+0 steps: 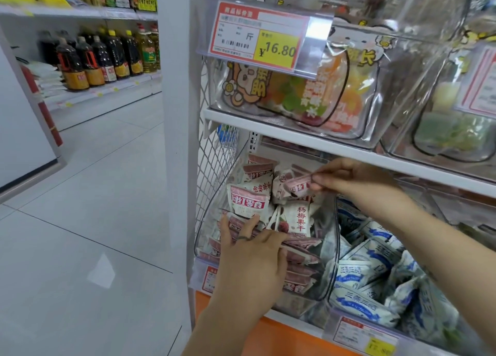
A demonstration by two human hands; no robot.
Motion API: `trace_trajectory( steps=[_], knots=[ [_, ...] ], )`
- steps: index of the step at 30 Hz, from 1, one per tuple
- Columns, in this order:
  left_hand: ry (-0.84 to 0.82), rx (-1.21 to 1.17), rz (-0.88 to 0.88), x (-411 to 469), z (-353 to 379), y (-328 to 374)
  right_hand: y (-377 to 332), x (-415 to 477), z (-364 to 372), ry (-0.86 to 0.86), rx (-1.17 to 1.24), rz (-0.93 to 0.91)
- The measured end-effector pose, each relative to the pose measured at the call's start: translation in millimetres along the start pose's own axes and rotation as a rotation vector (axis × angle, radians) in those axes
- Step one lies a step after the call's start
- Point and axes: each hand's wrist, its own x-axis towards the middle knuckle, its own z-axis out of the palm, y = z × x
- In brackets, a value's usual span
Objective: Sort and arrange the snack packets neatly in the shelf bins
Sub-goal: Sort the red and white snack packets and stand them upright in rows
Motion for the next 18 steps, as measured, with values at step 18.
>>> trace_trajectory(
  steps=[18],
  knots=[
    [0.005, 0.002, 0.000, 0, -2, 1, 12, 1, 26, -0.105, -0.834, -0.384]
  ],
)
